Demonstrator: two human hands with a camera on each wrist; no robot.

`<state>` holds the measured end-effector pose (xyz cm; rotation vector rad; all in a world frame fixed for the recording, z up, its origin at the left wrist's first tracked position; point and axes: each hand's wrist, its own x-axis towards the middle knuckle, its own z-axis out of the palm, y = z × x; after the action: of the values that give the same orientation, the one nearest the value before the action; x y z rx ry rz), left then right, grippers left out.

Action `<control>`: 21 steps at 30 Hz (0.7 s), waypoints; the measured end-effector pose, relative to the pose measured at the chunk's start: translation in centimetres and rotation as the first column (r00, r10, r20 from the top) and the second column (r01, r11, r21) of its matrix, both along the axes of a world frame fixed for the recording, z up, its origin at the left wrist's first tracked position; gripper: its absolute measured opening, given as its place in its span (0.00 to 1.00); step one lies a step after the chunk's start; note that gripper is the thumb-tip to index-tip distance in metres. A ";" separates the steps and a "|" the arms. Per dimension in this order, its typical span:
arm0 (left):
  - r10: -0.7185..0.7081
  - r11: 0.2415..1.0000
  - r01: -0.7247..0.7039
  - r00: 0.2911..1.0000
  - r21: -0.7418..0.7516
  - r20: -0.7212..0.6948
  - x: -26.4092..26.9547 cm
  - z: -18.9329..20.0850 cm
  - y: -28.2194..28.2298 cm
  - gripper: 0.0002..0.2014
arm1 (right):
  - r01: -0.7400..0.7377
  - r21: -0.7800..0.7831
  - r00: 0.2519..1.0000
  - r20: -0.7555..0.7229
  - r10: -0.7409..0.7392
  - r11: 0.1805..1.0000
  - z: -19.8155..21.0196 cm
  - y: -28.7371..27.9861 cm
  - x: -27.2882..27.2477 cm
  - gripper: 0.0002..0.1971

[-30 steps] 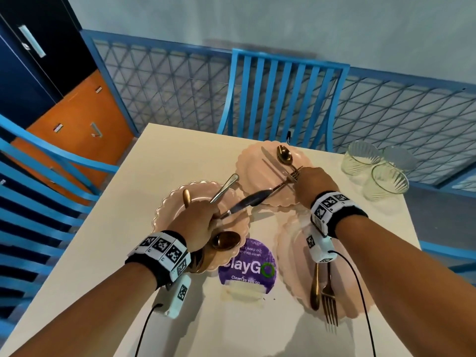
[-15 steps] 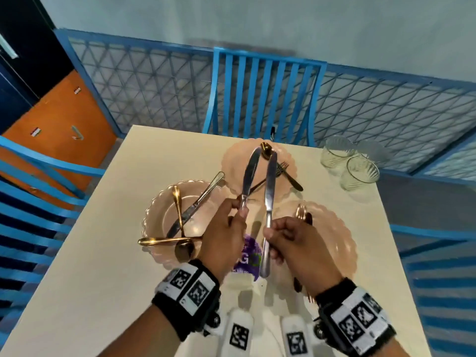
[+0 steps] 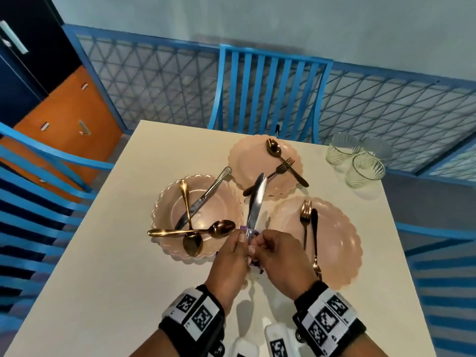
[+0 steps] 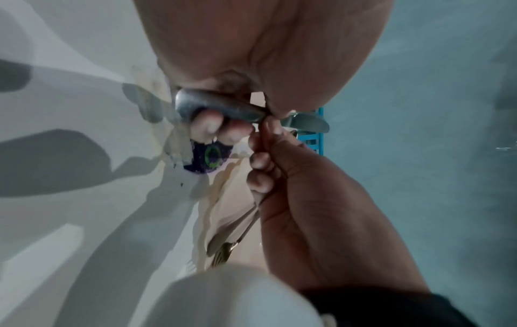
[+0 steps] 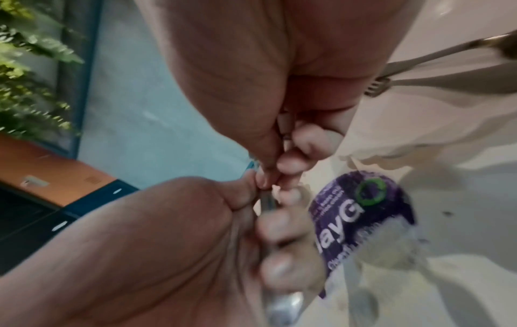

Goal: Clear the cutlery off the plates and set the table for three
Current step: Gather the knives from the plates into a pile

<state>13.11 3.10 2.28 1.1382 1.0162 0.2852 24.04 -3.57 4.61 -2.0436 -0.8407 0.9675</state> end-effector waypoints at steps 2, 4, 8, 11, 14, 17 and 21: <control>0.031 0.996 -0.031 1.000 0.080 0.003 -0.7 0.1 1.1 0.17 | -0.074 0.000 0.994 0.081 0.074 0.997 0.6 1.7 0.4 0.06; 0.119 0.988 -0.121 0.992 0.098 0.030 -1.5 0.2 2.6 0.15 | -0.135 -0.012 0.957 0.259 0.133 0.991 0.8 4.6 1.6 0.05; 0.231 0.961 -0.239 0.970 0.135 0.075 -3.1 0.2 5.6 0.15 | -0.343 -0.114 0.753 0.560 0.346 0.932 -0.9 11.8 3.8 0.13; 0.265 0.948 -0.277 0.960 0.157 0.089 -3.9 0.1 7.0 0.18 | -0.517 -0.276 0.476 0.694 0.540 0.810 -2.1 16.5 4.1 0.22; 0.298 0.935 -0.310 0.950 0.174 0.093 -4.6 -0.4 8.0 0.20 | -0.573 -0.433 0.259 0.709 0.656 0.695 -3.1 19.7 3.6 0.24; 0.307 0.918 -0.304 0.951 0.256 0.030 -4.7 -0.7 8.2 0.22 | -0.567 -0.545 0.141 0.674 0.725 0.618 -3.6 20.5 3.1 0.17; 0.343 0.899 -0.347 0.937 0.267 0.064 -5.1 -0.5 8.5 0.19 | -0.566 -0.602 0.057 0.653 0.755 0.563 -2.5 20.9 3.0 0.11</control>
<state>7.99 11.62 1.74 1.1962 1.1902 0.7380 27.04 17.30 2.06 -2.2579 -2.6027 0.2056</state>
